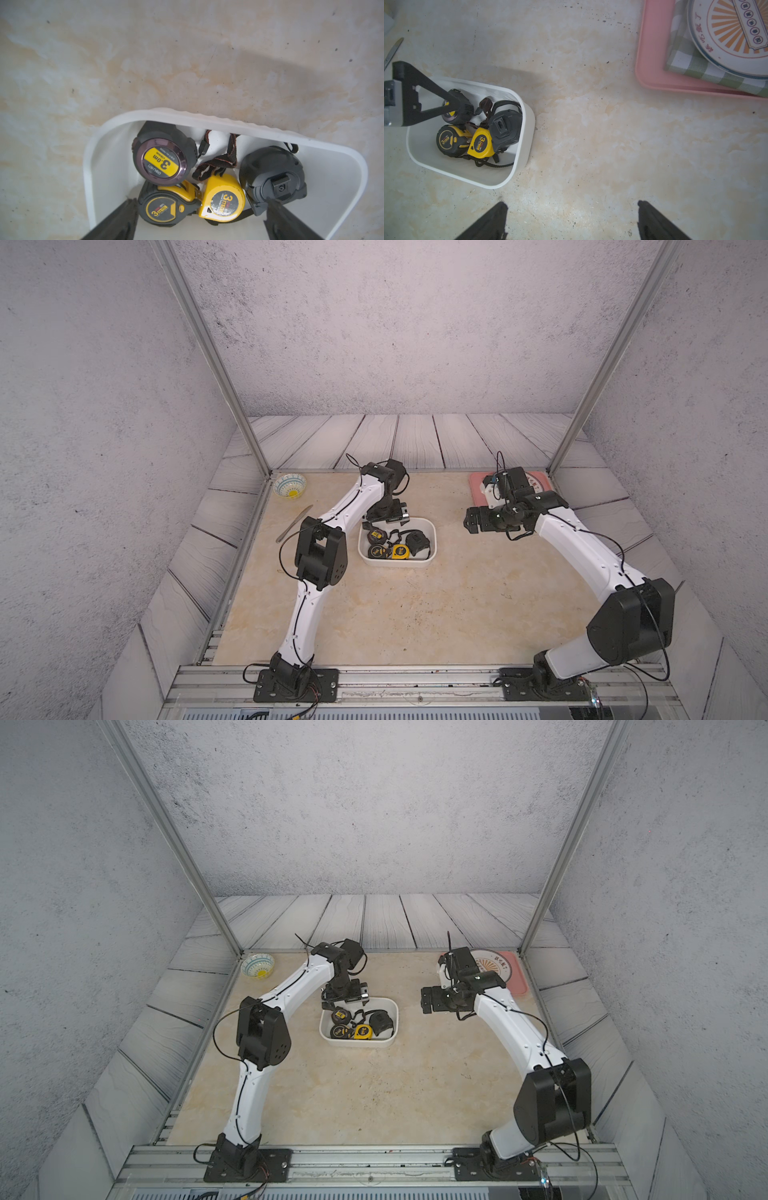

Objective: Take the tape measure out of the storage box
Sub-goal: Pick up the tape measure from the storage box.

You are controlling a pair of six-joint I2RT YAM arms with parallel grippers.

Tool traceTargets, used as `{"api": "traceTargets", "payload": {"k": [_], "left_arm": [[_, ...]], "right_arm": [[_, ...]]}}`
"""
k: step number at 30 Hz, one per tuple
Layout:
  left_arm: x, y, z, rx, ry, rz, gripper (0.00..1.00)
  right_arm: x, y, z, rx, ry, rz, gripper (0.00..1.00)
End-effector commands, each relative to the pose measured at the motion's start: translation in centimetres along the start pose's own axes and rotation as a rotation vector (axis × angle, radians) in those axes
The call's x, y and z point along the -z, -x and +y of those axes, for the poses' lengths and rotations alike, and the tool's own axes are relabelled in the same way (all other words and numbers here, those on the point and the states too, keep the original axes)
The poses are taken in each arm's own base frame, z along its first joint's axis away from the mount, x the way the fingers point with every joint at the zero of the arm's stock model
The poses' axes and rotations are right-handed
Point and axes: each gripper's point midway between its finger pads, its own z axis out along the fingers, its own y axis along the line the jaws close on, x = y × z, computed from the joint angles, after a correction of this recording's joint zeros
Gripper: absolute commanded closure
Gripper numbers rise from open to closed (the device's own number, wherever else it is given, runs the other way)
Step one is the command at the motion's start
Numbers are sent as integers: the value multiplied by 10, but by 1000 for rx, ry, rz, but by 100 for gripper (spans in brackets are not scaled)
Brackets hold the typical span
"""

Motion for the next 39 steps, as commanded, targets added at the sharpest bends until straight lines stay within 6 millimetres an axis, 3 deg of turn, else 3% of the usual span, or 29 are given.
{"api": "traceTargets", "payload": {"k": [1,17,24,32,39], "left_arm": [[-13,-7,10,-11,62,41,0],[-45,11,34,-13,149,40,2],[-56,8,42,-11,161,58,2],[-71,6,37,-26,123,83,4],[-69,-1,36,-28,115,105,11]], "right_arm": [[9,0,0,22,-19,-11,1],[6,-5,-6,28,-51,8,1],[2,-7,-8,25,-57,19,1],[-2,-7,-8,23,-58,29,1],[-6,-7,-10,26,-67,38,1]]}}
